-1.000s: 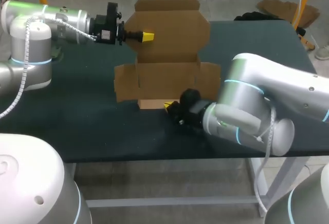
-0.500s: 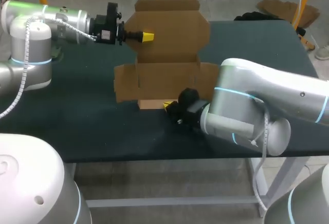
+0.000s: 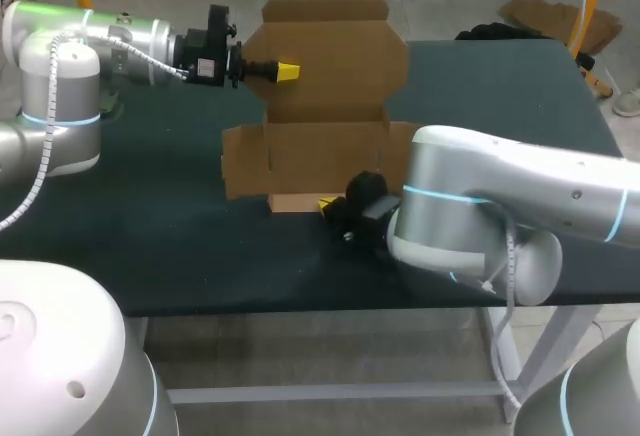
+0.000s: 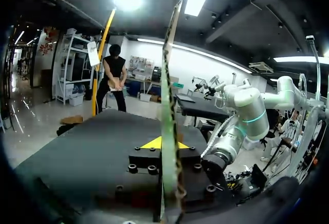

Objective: Assemble the packaging by folding the flat box into shape, placing the metal phone stand inside, and closing the box properly

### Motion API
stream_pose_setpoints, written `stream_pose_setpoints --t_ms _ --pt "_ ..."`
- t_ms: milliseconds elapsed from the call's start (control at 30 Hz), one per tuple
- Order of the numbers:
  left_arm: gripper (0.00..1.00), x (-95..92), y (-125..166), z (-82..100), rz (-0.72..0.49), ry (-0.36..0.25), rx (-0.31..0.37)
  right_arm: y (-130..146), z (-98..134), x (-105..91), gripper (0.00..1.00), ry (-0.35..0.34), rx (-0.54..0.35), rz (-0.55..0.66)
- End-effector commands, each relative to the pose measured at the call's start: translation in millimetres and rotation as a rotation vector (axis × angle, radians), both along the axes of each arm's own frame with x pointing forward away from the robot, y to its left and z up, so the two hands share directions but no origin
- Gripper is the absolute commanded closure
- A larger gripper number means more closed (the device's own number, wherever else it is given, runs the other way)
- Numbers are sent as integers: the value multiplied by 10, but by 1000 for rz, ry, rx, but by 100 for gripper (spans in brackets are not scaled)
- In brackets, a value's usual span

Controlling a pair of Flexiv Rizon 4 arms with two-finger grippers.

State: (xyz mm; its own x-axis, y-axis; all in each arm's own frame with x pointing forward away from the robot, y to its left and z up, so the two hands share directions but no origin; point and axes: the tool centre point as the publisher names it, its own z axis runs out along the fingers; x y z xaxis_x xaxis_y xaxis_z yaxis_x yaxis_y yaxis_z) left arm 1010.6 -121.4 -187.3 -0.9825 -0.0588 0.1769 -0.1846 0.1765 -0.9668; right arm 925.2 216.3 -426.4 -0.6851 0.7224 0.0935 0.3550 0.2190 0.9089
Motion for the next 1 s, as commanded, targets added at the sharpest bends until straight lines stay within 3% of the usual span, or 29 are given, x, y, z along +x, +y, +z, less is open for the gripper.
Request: stream_pose_setpoints --t_ms 33,200,533,1000 --pt "100 5 9 -8 -5 0 -1 50 -83 4 100 -20 -13 -56" --pt "100 -28 9 -9 -12 0 -5 50 -83 4 100 -20 -13 -56" --pt "100 -292 13 1 -31 2 1 50 -83 4 100 -20 -13 -56" --pt "100 -558 35 -173 -64 27 0 50 -83 4 100 -20 -13 -56"
